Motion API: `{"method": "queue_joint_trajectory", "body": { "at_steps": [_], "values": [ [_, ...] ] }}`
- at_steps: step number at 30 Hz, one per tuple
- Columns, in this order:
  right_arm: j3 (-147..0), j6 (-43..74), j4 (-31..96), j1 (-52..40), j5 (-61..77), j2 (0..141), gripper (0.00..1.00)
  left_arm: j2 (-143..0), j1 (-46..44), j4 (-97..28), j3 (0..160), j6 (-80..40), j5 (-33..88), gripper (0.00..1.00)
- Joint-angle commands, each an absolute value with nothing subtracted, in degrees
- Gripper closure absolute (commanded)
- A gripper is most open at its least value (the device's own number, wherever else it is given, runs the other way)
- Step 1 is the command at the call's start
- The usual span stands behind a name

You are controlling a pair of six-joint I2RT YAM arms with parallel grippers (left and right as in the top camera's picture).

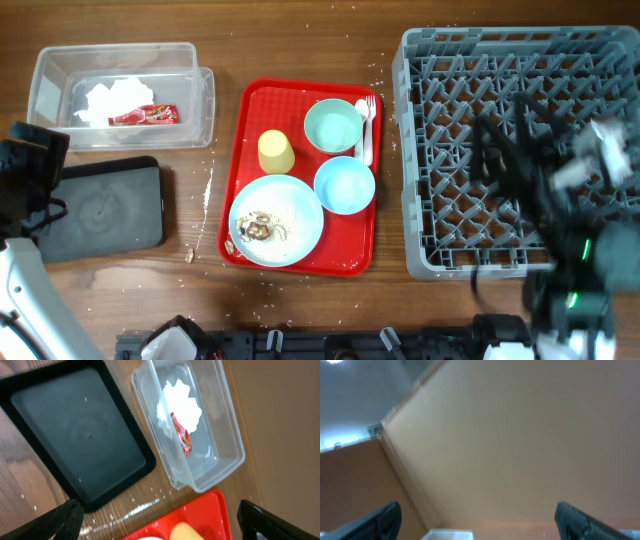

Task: Sort waste into correct bins and load items into the dishwasher rack
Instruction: 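Grasp the green bowl with the right gripper and place it in the rack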

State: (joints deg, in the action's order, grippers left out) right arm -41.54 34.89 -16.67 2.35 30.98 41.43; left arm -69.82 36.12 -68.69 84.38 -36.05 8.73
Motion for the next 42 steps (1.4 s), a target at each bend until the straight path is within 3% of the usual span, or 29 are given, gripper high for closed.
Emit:
{"method": "queue_joint_trajectory", "body": {
  "at_steps": [1,5,8,12,18,20,21,29,31,37,38,40,42],
  "values": [
    [-62.43,22.26,-1.96,2.42,47.46,59.77,0.0,-69.87,36.27,-68.64,84.33,-35.14,8.71,0.0],
    [-84.77,11.81,17.61,-5.26,45.87,79.31,0.01,-69.87,36.27,-68.64,84.33,-35.14,8.71,0.0],
    [-98.7,5.93,31.64,-18.5,26.5,93.86,0.0,-69.87,36.27,-68.64,84.33,-35.14,8.71,0.0],
    [-104.31,2.35,40.49,-28.21,12.84,106.89,0.01,-69.87,36.27,-68.64,84.33,-35.14,8.71,0.0],
    [-103.94,5.58,41.58,-31.33,17.65,118.3,0.0,-69.87,36.27,-68.64,84.33,-35.14,8.71,0.0],
    [-103.53,12.78,40.23,-31.33,12.25,120.75,0.21,-69.87,36.27,-68.64,84.33,-35.14,8.71,0.0],
    [-103.53,19.86,40.36,-31.35,7.53,122.15,0.25,-69.87,36.27,-68.64,84.33,-35.14,8.71,0.0],
    [-103.53,37.89,42.78,-36.01,-8.23,129.86,0.34,-69.87,36.27,-68.64,84.33,-35.14,8.71,0.0],
    [-103.53,37.93,43.05,-36.21,-8.56,130.47,0.4,-69.87,36.27,-68.64,84.33,-35.14,8.71,0.0],
    [-103.96,35.0,43.97,-36.21,-4.64,129.91,0.82,-69.87,36.27,-68.64,84.33,-35.14,8.71,0.0],
    [-104.25,33.58,44.23,-36.21,-3.66,128.88,0.83,-69.87,36.27,-68.64,84.33,-35.14,8.71,0.0],
    [-105.01,29.74,45.56,-36.01,-0.89,124.51,0.96,-69.87,36.27,-68.64,84.33,-35.14,8.71,0.0],
    [-105.06,26.39,45.74,-35.4,2.44,119.24,0.96,-69.87,36.27,-68.64,84.33,-35.14,8.71,0.0]
  ]
}}
